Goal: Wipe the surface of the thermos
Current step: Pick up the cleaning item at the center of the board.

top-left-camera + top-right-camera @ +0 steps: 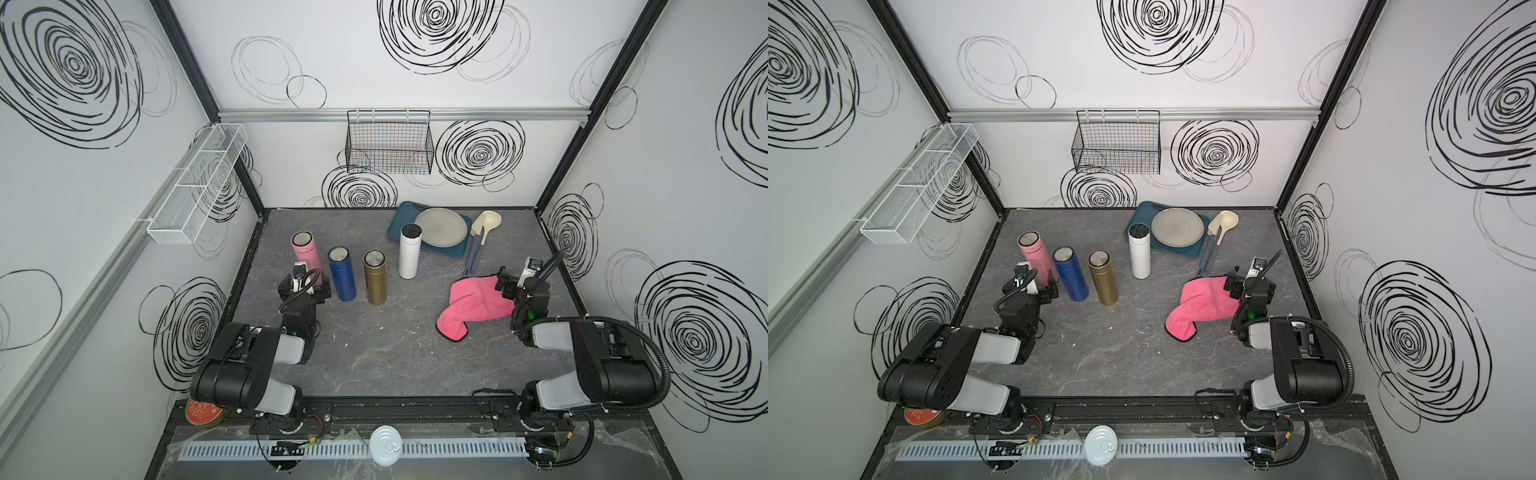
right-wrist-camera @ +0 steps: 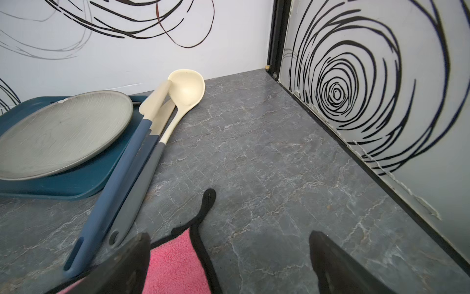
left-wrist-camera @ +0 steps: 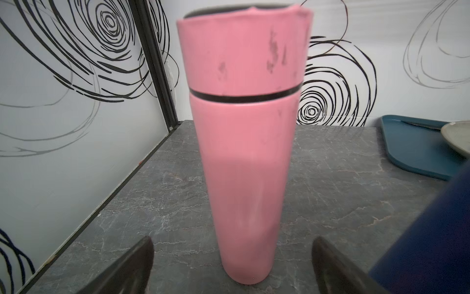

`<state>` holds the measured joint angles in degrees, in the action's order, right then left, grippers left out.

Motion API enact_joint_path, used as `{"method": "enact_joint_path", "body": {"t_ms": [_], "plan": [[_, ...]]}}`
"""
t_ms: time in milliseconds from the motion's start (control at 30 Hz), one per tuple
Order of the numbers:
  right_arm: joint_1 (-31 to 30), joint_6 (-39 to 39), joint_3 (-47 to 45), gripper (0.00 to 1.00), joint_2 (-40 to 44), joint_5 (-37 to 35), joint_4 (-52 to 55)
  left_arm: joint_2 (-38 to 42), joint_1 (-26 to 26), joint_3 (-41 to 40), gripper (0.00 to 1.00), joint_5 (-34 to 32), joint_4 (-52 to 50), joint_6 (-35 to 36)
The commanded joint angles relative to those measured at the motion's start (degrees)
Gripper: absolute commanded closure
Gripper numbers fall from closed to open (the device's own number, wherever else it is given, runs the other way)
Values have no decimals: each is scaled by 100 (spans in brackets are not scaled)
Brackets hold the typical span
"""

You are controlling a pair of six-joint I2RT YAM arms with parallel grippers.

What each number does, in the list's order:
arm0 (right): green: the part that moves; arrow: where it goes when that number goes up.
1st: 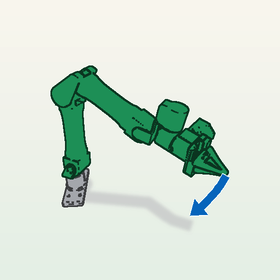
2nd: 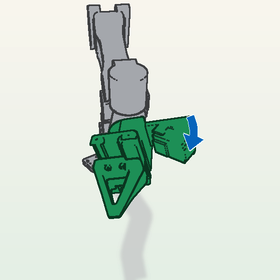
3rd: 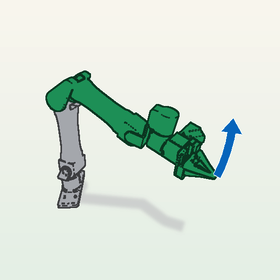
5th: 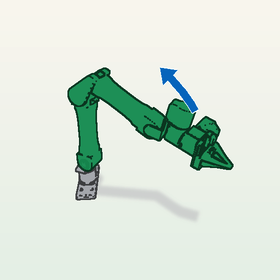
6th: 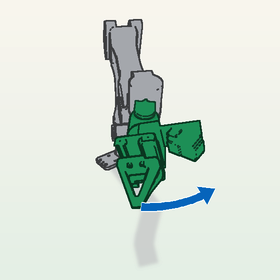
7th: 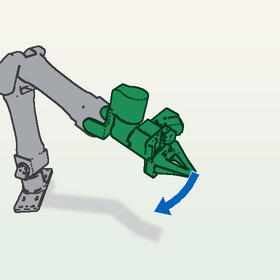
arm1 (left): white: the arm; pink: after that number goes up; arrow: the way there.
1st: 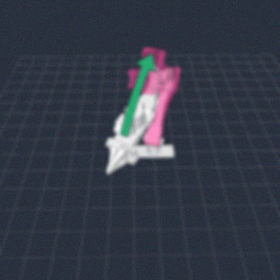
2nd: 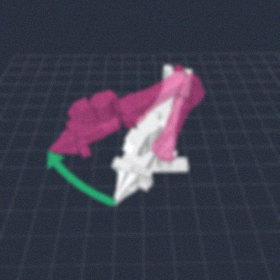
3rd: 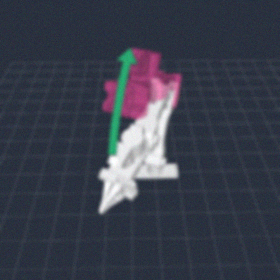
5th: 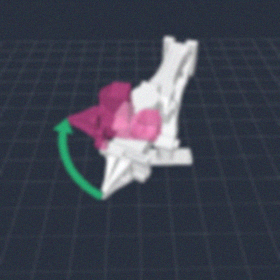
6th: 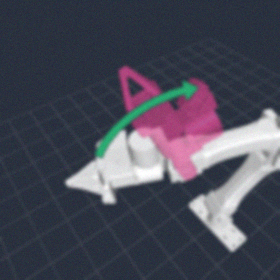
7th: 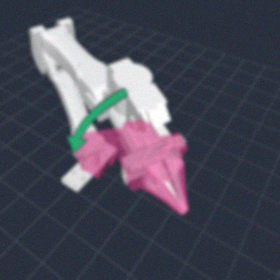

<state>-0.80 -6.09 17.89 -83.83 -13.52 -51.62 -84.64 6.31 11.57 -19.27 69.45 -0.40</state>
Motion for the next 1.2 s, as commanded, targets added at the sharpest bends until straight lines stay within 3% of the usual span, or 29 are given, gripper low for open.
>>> {"method": "enact_joint_path", "body": {"t_ms": [0, 1000, 1100, 1167], "plan": [[-38, 73, -2, 0, 42, -2, -77, 62, -50, 91, 1, 46, 157, 6], [31, 55, 37, 0, 23, 135, -41, 99, -57, 77, 1, 156, 180, 34], [21, 58, 13, 0, 57, 70, -76, 494, 151, 23, 1, -523, -3, 54], [-50, 56, 7, 0, 185, -78, -1, 1132, 266, 90, 1, -1113, -794, -11]]}}
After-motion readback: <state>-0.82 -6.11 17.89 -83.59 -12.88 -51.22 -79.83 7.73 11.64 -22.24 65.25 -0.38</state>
